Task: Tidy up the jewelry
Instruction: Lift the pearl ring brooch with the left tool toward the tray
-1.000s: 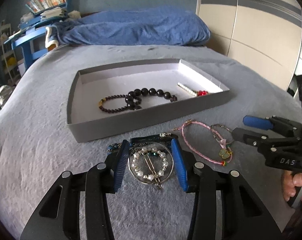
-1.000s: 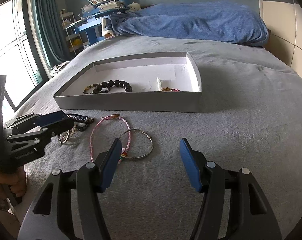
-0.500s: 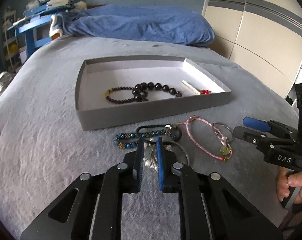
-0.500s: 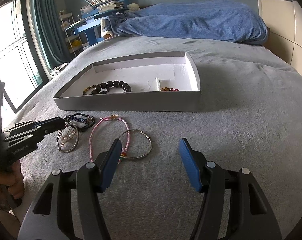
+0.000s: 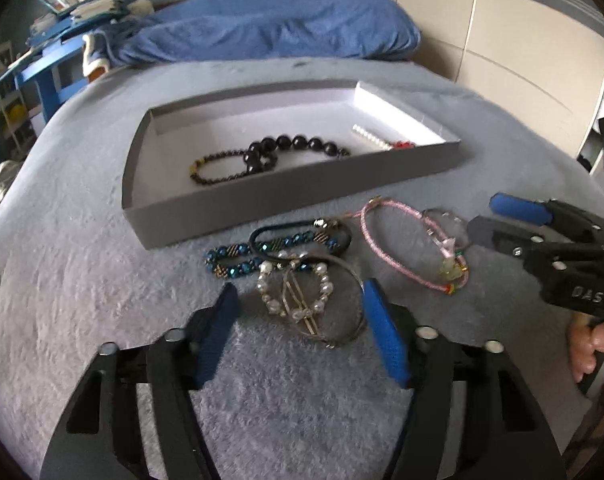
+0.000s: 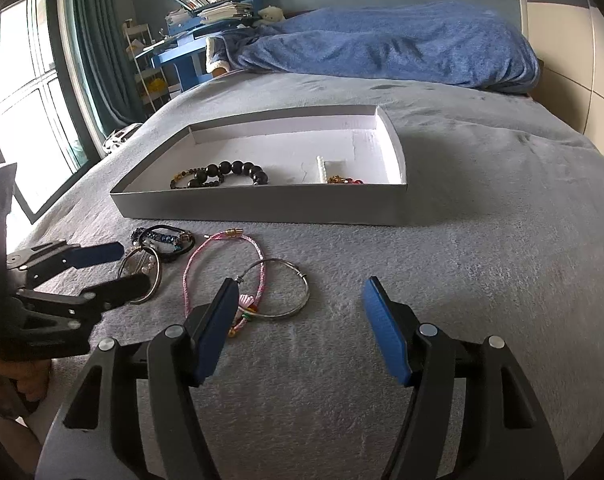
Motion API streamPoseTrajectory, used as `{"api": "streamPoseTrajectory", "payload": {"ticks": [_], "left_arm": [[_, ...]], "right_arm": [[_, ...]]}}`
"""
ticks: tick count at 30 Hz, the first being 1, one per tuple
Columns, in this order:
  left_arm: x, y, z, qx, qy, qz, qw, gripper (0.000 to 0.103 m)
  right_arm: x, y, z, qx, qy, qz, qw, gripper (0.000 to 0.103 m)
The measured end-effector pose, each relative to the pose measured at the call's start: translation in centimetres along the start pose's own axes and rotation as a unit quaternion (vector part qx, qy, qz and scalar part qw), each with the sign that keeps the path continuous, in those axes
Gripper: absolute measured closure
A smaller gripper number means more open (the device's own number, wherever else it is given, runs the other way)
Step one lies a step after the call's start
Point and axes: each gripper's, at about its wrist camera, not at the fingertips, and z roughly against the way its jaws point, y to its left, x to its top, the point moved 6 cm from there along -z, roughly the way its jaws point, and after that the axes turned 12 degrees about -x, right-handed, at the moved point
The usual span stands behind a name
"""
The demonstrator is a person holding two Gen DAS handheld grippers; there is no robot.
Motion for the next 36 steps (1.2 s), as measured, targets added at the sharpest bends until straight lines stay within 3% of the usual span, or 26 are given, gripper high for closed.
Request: {"api": "streamPoseTrajectory", "payload": {"ticks": [1, 2, 9, 23, 26, 30, 33, 36], "left_arm": [[-0.1, 0.1, 0.0, -0.002, 0.001, 0.003, 1.0000, 0.061], [-0.1, 0.3, 0.1, -0.004, -0.002, 0.007, 1.0000, 0.062], [-0.5, 0.7, 2.5, -0.009, -0.034, 0.024, 0.9991, 0.062], [-4.1, 1.1, 4.1, -0.017, -0.011, 0.032, 0.9993, 0.062], [-4.2, 1.1, 4.4, -0.006, -0.015, 0.031, 0.9994, 0.059], [-4.1, 0.5, 5.3, 0.012, -0.035, 0.010, 0.9993, 0.046], [-3.9, -0.3, 5.4, 0.008, -0.038, -0.016, 0.9991, 0.046], [-3.8, -1.2, 4.3, 0.013, -0.015, -0.044, 0.9988, 0.046]], "right_arm": [[0.0, 0.0, 0.0, 0.000, 0.000, 0.000, 1.000, 0.038], [0.0, 0.0, 0.0, 0.001, -0.001, 0.000, 1.000, 0.038], [0.1, 0.3, 0.9, 0.008, -0.019, 0.005, 1.000, 0.038], [-1.3, 2.0, 2.5, 0.048, -0.014, 0.015, 0.999, 0.038], [-1.6, 2.7, 2.5, 0.050, -0.009, 0.027, 0.998, 0.038], [-1.7, 2.8, 2.4, 0.050, -0.005, 0.024, 0.998, 0.038], [-1.9, 2.5, 2.1, 0.050, 0.003, 0.014, 0.999, 0.038], [-2.0, 2.5, 1.9, 0.051, 0.008, 0.012, 0.999, 0.038]]}}
